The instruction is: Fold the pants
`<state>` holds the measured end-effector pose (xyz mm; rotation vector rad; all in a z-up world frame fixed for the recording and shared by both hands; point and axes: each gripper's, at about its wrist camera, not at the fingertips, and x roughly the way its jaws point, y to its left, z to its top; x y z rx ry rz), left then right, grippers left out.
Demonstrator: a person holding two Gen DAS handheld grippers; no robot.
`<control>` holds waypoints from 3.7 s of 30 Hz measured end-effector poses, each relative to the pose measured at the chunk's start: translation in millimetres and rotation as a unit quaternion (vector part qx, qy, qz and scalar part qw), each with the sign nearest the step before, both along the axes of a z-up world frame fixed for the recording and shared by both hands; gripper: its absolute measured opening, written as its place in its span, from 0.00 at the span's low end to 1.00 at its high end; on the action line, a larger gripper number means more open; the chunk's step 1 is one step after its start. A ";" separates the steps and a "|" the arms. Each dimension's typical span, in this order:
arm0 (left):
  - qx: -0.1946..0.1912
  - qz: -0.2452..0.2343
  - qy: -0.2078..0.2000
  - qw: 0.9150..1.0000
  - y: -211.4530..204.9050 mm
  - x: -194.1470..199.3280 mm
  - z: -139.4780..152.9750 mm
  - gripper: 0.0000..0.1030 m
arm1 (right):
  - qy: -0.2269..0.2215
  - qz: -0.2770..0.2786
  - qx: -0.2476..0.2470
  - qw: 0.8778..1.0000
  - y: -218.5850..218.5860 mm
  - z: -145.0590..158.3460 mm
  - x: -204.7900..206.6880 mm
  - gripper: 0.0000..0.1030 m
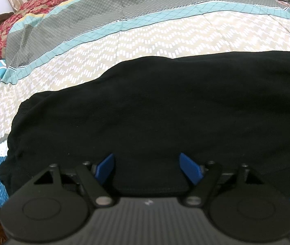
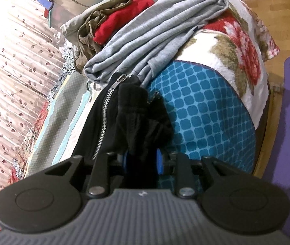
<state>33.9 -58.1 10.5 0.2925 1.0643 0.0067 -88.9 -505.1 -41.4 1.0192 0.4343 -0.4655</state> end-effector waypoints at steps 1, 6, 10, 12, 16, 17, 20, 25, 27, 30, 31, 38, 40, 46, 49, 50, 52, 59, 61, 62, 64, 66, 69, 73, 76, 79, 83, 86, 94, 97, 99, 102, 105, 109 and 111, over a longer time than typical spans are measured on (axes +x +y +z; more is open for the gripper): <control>0.001 -0.001 -0.001 1.000 0.2 -0.2 0.1 0.73 | -0.001 -0.001 0.000 1.000 -0.2 -0.5 -0.2 0.29; 0.012 -0.006 -0.007 1.000 -2.1 -2.0 -0.4 0.74 | -0.011 -0.004 0.007 1.000 -0.5 -3.3 -3.5 0.29; 0.013 -0.005 -0.008 1.000 -3.7 -2.6 -0.3 0.74 | 0.001 0.004 0.003 1.000 -1.4 -0.8 -1.9 0.27; 0.012 -0.004 -0.008 1.000 -4.7 -2.9 -0.1 0.74 | 0.017 0.014 -0.012 1.000 0.8 4.3 2.2 0.25; 0.007 -0.003 -0.005 1.000 -2.1 -3.2 1.1 0.73 | 0.030 0.019 -0.048 0.998 13.0 19.8 5.6 0.15; 0.001 0.000 -0.003 1.000 -0.7 -2.7 2.0 0.73 | 0.024 0.024 -0.068 0.997 19.7 27.5 5.5 0.14; -0.037 0.008 0.006 0.999 9.2 -0.1 6.7 0.72 | 0.005 0.053 -0.142 0.988 43.6 55.4 7.7 0.14; -0.069 0.009 0.007 0.998 17.2 -0.5 12.0 0.72 | -0.026 0.115 -0.214 0.970 82.0 90.3 17.1 0.13; -0.080 0.008 0.006 0.997 19.8 -1.5 13.7 0.72 | -0.033 0.148 -0.235 0.960 101.4 97.1 23.0 0.13; -0.091 0.006 0.005 0.996 21.0 -2.8 15.3 0.72 | -0.037 0.204 -0.267 0.941 136.4 99.5 34.1 0.13; -0.096 0.005 0.006 0.995 22.2 -3.3 16.2 0.72 | -0.035 0.224 -0.275 0.934 145.9 97.7 37.1 0.13; -0.169 -0.010 0.005 0.986 31.0 -11.4 30.6 0.75 | 0.005 0.361 -0.276 0.891 210.1 67.8 69.1 0.13; -0.218 -0.022 0.011 0.976 34.0 -10.4 38.3 0.82 | 0.037 0.382 -0.280 0.880 224.9 54.4 76.5 0.13; -0.325 -0.068 0.070 0.941 13.7 14.0 48.2 0.90 | 0.043 0.383 -0.274 0.881 225.5 49.3 76.8 0.13; -0.357 -0.086 0.098 0.925 -9.4 30.9 45.7 0.92 | 0.023 0.379 -0.267 0.886 223.1 53.0 73.3 0.13; -0.363 -0.092 0.105 0.921 -18.9 35.4 44.2 0.95 | 0.017 0.377 -0.267 0.887 225.1 51.8 70.0 0.13; -0.371 -0.108 0.114 0.915 -42.0 42.9 41.1 1.00 | 0.014 0.375 -0.268 0.887 226.2 51.5 68.9 0.13; -0.337 -0.131 0.163 0.918 -100.9 49.7 14.3 1.00 | 0.021 0.401 -0.294 0.867 233.8 49.6 66.2 0.31; -0.349 -0.129 0.171 0.913 -101.6 48.7 13.0 1.00 | 0.012 0.407 -0.293 0.865 227.1 52.5 60.3 0.33; -0.348 -0.129 0.171 0.913 -101.8 47.6 13.3 1.00 | 0.003 0.410 -0.283 0.867 220.2 53.4 56.5 0.34; -0.345 -0.126 0.171 0.914 -99.1 46.1 12.7 1.00 | -0.028 0.420 -0.248 0.872 203.5 55.5 46.6 0.49; -0.356 -0.115 0.178 0.910 -94.6 47.5 10.6 1.00 | -0.054 0.423 -0.227 0.876 191.9 57.9 34.7 0.59; -0.382 -0.092 0.188 0.900 -83.1 50.4 8.4 1.00 | -0.060 0.425 -0.195 0.882 180.8 57.7 23.8 0.59; -0.381 -0.087 0.190 0.901 -89.9 56.3 5.9 0.98 | -0.062 0.394 -0.115 0.910 157.6 48.6 16.0 0.59; -0.363 -0.098 0.196 0.906 -107.9 54.0 0.1 0.64 | -0.068 0.342 -0.070 0.935 136.9 43.3 7.5 0.59; -0.332 -0.104 0.179 0.920 -116.6 48.0 -3.0 0.39 | -0.073 0.291 -0.057 0.952 122.2 45.5 -0.7 0.59; -0.355 -0.101 0.151 0.917 -100.2 43.3 12.1 0.21 | -0.053 0.249 -0.061 0.965 115.9 45.9 -2.9 0.60; -0.372 -0.086 0.119 0.917 -72.8 43.3 30.4 0.20 | -0.047 0.244 -0.063 0.967 121.6 46.9 5.3 0.60; -0.369 -0.028 0.083 0.925 3.3 40.3 41.9 0.20 | 0.009 0.299 -0.138 0.944 168.0 53.6 50.2 0.60; -0.363 -0.004 0.085 0.928 24.1 38.6 32.5 0.20 | 0.034 0.329 -0.139 0.933 182.7 48.6 68.1 0.60; -0.352 0.018 0.091 0.931 33.3 40.8 21.9 0.20 | 0.072 0.347 -0.139 0.925 191.4 39.5 78.3 0.60; -0.330 0.029 0.102 0.938 36.9 44.1 9.0 0.23 | 0.112 0.354 -0.154 0.916 202.0 30.5 87.0 0.60; -0.304 0.024 0.092 0.948 28.1 45.3 5.9 0.27 | 0.128 0.358 -0.178 0.908 207.7 32.7 89.7 0.59; -0.279 0.019 0.087 0.956 23.3 42.1 5.8 0.33 | 0.133 0.362 -0.185 0.904 206.2 31.2 91.8 0.59; -0.278 0.020 0.087 0.957 24.9 40.8 5.7 0.35 | 0.135 0.363 -0.188 0.903 206.7 30.9 92.3 0.59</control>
